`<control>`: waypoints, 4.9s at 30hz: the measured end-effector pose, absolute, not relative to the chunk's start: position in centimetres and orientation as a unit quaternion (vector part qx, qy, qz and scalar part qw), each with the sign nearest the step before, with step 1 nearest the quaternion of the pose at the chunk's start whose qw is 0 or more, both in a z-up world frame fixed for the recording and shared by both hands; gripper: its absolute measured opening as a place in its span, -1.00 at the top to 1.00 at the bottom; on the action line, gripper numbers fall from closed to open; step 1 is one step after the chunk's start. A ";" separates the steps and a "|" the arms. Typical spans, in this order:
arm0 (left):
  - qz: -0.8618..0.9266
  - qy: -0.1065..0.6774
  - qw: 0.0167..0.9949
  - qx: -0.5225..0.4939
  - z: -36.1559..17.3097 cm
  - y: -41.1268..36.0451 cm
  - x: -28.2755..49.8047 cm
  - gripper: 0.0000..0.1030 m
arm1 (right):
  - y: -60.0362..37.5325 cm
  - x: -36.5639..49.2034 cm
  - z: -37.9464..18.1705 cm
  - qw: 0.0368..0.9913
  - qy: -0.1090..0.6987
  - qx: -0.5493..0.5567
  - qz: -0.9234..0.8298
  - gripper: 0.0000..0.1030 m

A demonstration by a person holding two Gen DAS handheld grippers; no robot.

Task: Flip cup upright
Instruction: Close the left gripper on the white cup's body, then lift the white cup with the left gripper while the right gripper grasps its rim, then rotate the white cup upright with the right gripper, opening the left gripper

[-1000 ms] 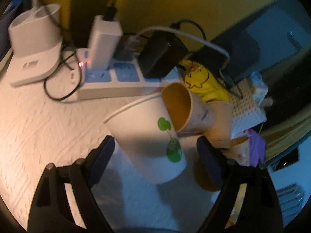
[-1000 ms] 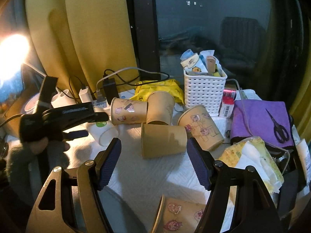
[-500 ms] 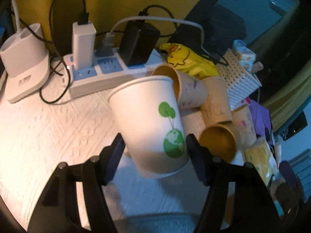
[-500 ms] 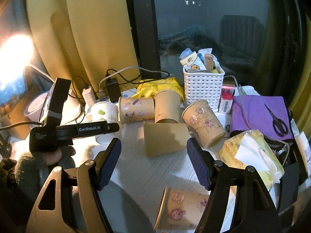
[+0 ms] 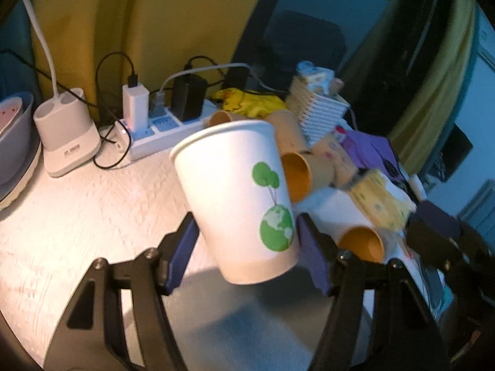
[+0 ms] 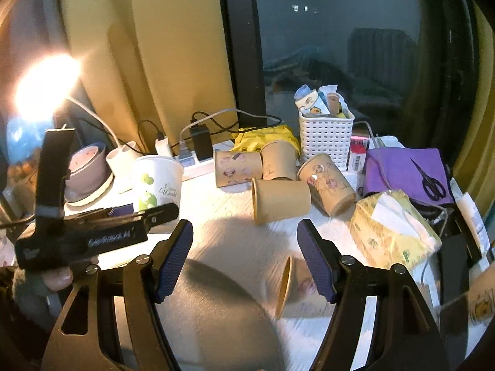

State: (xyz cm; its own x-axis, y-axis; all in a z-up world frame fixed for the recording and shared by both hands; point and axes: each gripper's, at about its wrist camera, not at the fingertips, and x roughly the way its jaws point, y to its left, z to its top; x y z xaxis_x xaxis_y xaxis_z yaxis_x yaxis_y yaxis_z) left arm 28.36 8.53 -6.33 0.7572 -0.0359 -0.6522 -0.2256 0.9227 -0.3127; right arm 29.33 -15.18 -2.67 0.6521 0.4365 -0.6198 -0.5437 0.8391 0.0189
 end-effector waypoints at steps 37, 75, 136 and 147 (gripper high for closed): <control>-0.065 0.314 0.946 -0.051 -9.7 -1.6 9.6 -0.28 | -17.2 12.6 -6.1 0.874 0.368 -0.083 0.307 -0.41; -0.134 0.199 0.970 0.032 -7.1 -7.4 -1.3 -0.29 | -17.0 5.5 -4.5 0.815 0.392 0.006 0.427 -0.36; -0.007 0.346 0.927 -0.147 -9.9 6.3 10.2 -0.50 | -12.8 18.0 -8.8 0.872 0.370 -0.091 0.307 -0.36; -0.004 0.348 0.926 -0.146 -10.0 6.3 10.2 -0.50 | -12.5 17.1 -9.4 0.880 0.356 -0.105 0.296 -0.36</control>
State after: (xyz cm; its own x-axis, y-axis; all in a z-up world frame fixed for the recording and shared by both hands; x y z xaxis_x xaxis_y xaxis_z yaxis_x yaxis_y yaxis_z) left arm 10.19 6.33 -10.05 0.7582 -0.1083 -0.6430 -0.0948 0.9573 -0.2731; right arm 17.14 -12.45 -9.40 0.5714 0.4461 -0.6888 -0.5960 0.8026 0.0255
